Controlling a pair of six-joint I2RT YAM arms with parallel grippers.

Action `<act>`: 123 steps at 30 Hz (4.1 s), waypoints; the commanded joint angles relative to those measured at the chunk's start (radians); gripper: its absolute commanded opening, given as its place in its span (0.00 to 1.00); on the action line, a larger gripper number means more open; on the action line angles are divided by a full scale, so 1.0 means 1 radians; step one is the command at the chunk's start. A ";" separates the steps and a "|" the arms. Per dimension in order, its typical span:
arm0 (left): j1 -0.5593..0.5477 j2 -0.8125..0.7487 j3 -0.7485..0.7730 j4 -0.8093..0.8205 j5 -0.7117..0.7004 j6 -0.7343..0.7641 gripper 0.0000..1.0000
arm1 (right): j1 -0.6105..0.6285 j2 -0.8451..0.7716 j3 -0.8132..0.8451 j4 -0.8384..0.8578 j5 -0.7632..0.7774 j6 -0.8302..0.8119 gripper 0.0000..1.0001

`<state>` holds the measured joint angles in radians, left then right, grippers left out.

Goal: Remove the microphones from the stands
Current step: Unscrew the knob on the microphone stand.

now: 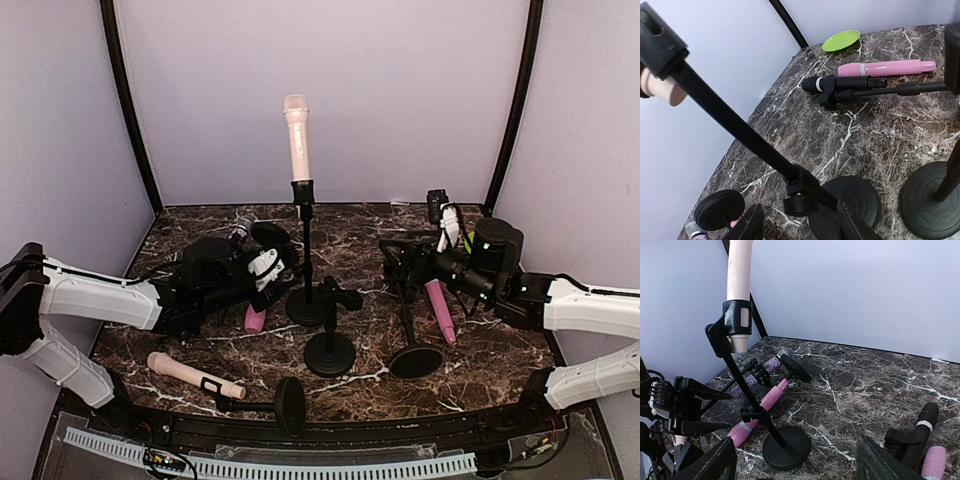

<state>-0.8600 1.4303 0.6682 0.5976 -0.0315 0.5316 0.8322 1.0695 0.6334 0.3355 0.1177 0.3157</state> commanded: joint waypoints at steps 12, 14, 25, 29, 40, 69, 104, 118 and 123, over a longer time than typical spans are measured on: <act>-0.045 0.130 0.058 0.080 -0.154 0.184 0.55 | -0.002 -0.029 -0.012 0.010 0.023 -0.001 0.83; -0.051 0.147 0.062 0.097 -0.188 0.201 0.55 | -0.002 -0.028 -0.012 0.011 0.023 -0.001 0.83; -0.063 0.201 0.087 0.131 -0.302 0.236 0.50 | -0.002 -0.022 -0.009 0.010 0.023 0.000 0.83; -0.065 0.207 0.088 0.144 -0.314 0.236 0.45 | -0.002 -0.018 -0.008 0.011 0.025 0.001 0.83; -0.067 0.177 0.059 0.124 -0.291 0.177 0.28 | -0.002 -0.007 -0.005 0.013 0.023 0.000 0.83; 0.065 0.085 0.008 -0.056 0.190 -0.398 0.23 | -0.002 -0.013 -0.009 0.006 0.016 0.012 0.83; -0.055 0.079 0.027 0.007 -0.222 0.052 0.32 | -0.002 -0.024 -0.017 0.005 0.025 0.015 0.83; -0.052 0.059 -0.010 -0.068 -0.131 -0.088 0.01 | -0.002 -0.022 -0.014 0.008 0.020 0.014 0.83; -0.040 0.050 -0.029 -0.081 -0.070 -0.192 0.00 | -0.002 -0.018 -0.009 0.008 0.015 0.015 0.83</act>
<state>-0.9142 1.5009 0.6815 0.5880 -0.1699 0.4538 0.8322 1.0565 0.6292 0.3130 0.1318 0.3206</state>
